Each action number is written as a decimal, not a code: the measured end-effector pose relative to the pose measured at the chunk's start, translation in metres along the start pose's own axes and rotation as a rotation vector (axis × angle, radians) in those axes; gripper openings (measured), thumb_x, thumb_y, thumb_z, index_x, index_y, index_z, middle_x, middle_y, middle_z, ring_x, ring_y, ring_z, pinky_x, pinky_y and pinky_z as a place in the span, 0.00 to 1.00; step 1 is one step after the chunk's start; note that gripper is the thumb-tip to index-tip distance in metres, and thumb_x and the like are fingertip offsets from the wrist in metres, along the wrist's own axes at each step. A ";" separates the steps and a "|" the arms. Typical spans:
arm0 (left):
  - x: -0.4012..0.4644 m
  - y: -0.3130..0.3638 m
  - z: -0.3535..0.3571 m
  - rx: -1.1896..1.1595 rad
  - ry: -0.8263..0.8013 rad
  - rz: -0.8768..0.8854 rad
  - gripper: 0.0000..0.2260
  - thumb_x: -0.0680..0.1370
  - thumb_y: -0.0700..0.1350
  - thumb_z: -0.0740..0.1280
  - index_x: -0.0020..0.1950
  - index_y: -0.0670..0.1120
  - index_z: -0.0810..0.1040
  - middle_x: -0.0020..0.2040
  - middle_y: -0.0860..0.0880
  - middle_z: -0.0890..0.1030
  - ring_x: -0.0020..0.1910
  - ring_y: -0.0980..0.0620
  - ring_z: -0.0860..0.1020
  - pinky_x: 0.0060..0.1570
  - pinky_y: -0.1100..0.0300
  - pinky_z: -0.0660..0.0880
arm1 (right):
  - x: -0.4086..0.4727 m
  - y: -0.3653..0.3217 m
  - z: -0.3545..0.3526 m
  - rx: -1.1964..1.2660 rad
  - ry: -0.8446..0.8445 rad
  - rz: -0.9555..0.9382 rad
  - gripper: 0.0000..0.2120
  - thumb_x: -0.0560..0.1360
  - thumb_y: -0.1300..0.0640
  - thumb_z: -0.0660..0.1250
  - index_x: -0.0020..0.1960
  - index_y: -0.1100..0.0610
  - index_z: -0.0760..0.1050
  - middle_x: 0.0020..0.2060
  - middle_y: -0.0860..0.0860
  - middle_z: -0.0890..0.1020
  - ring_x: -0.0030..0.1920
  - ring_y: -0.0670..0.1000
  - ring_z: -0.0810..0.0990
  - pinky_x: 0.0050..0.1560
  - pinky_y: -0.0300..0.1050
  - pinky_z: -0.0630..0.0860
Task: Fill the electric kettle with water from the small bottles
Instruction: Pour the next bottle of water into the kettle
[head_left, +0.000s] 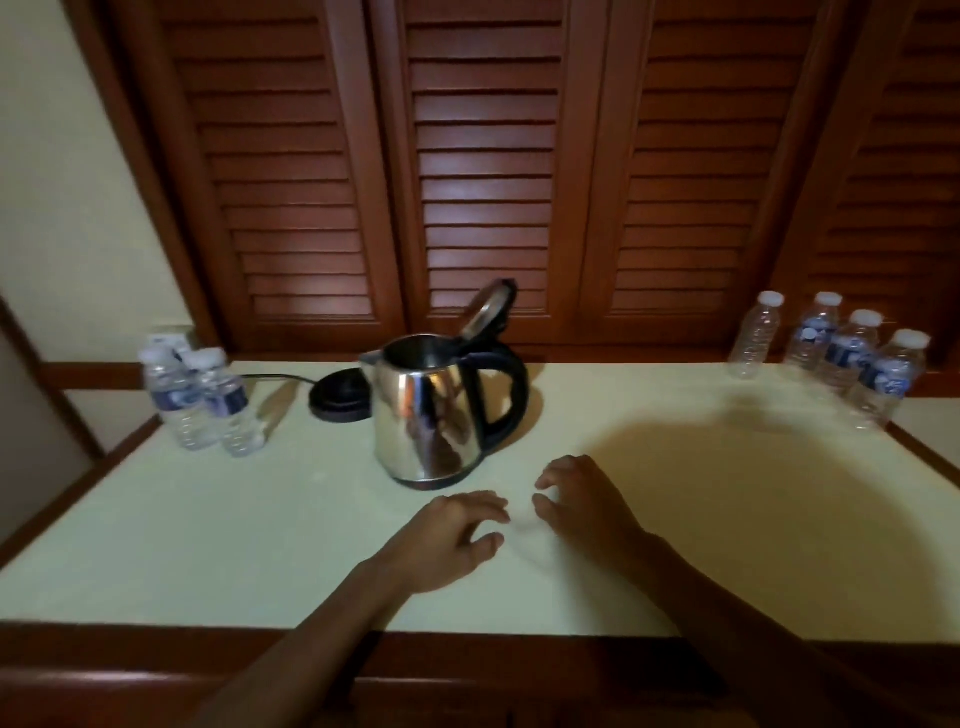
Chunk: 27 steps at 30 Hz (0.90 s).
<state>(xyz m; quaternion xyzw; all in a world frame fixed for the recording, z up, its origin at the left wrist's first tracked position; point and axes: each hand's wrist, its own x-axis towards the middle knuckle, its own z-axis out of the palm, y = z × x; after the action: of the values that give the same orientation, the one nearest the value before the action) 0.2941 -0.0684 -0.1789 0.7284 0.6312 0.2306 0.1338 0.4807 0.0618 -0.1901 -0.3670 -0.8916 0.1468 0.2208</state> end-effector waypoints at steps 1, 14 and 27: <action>-0.019 -0.014 -0.012 -0.023 0.021 -0.030 0.12 0.79 0.49 0.67 0.61 0.49 0.82 0.66 0.53 0.79 0.63 0.65 0.75 0.61 0.69 0.69 | -0.001 -0.016 0.006 -0.025 0.014 -0.026 0.17 0.71 0.47 0.59 0.47 0.56 0.80 0.51 0.49 0.80 0.54 0.51 0.74 0.57 0.47 0.72; -0.123 -0.158 -0.134 -0.280 0.556 -0.708 0.08 0.77 0.46 0.71 0.55 0.47 0.80 0.55 0.51 0.83 0.51 0.49 0.82 0.55 0.54 0.80 | 0.005 -0.087 0.044 -0.088 0.038 -0.010 0.19 0.69 0.39 0.57 0.46 0.52 0.78 0.45 0.44 0.76 0.48 0.49 0.72 0.48 0.45 0.70; -0.064 -0.171 -0.146 -0.584 0.841 -0.802 0.29 0.74 0.44 0.75 0.72 0.48 0.67 0.66 0.47 0.76 0.64 0.42 0.75 0.63 0.48 0.74 | 0.004 -0.089 0.045 -0.089 0.064 0.012 0.09 0.72 0.50 0.68 0.49 0.53 0.79 0.48 0.47 0.78 0.51 0.49 0.72 0.52 0.47 0.71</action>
<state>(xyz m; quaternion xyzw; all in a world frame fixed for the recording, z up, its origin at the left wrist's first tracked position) 0.0674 -0.1167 -0.1480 0.2174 0.7640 0.5903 0.1434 0.4027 -0.0008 -0.1900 -0.3863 -0.8876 0.0968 0.2316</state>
